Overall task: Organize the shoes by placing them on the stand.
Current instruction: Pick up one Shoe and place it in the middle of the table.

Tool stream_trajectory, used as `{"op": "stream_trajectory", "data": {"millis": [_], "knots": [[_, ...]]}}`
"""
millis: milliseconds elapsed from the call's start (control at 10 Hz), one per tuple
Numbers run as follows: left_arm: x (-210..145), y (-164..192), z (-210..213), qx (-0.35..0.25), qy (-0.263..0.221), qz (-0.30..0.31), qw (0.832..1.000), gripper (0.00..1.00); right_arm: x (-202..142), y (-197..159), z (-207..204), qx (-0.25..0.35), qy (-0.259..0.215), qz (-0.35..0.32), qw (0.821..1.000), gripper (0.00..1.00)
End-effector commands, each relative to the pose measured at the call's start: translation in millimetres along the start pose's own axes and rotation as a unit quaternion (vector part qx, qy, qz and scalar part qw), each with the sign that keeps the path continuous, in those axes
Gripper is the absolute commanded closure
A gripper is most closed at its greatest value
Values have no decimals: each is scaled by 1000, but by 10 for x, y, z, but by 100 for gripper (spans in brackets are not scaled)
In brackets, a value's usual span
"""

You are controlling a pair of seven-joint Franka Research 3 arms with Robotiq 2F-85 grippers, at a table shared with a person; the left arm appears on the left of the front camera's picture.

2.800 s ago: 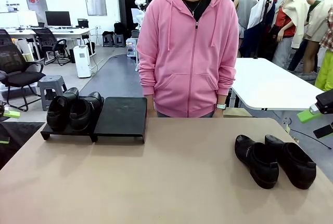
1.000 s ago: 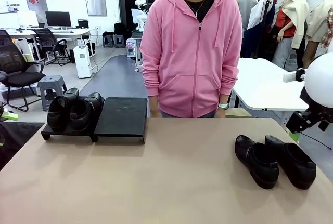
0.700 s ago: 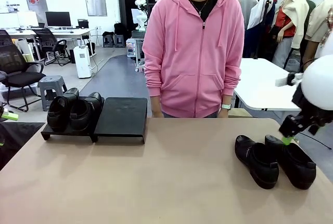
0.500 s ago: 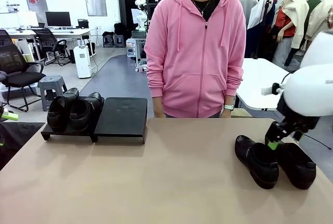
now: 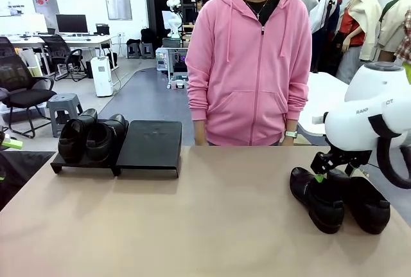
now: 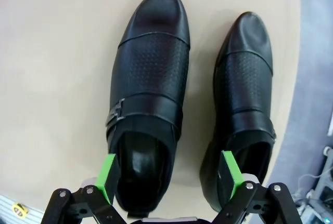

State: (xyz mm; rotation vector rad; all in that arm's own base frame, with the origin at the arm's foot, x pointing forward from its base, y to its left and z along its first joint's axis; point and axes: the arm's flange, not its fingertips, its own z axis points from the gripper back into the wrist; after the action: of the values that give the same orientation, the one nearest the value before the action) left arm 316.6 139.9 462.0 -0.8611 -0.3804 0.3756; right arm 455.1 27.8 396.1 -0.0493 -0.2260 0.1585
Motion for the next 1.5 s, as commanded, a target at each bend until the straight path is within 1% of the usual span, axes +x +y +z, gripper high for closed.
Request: {"op": "stream_trajectory", "data": {"millis": [0,100,300,500,600,700,1000,1400], "knots": [[-6,-10,27,2,4,3,1000,0,17,4,-133,-23,-14,-23,999,0],[-6,-10,27,2,4,3,1000,0,0,-21,-224,-12,-3,-19,1000,0],[-6,-10,27,2,4,3,1000,0,-18,5,-347,-17,13,-22,1000,0],[-6,-10,27,2,4,3,1000,0,-31,32,-438,-9,30,-17,999,0],[-6,-10,27,2,4,3,1000,0,-23,42,-465,-23,38,-18,999,60],[-6,-10,27,2,4,3,1000,0,-30,50,-465,-22,40,-20,999,100],[-6,-10,27,2,4,3,1000,0,-41,39,-485,-23,50,-22,998,100],[-6,-10,27,2,4,3,1000,0,-51,70,-460,-17,50,-11,999,100]]}}
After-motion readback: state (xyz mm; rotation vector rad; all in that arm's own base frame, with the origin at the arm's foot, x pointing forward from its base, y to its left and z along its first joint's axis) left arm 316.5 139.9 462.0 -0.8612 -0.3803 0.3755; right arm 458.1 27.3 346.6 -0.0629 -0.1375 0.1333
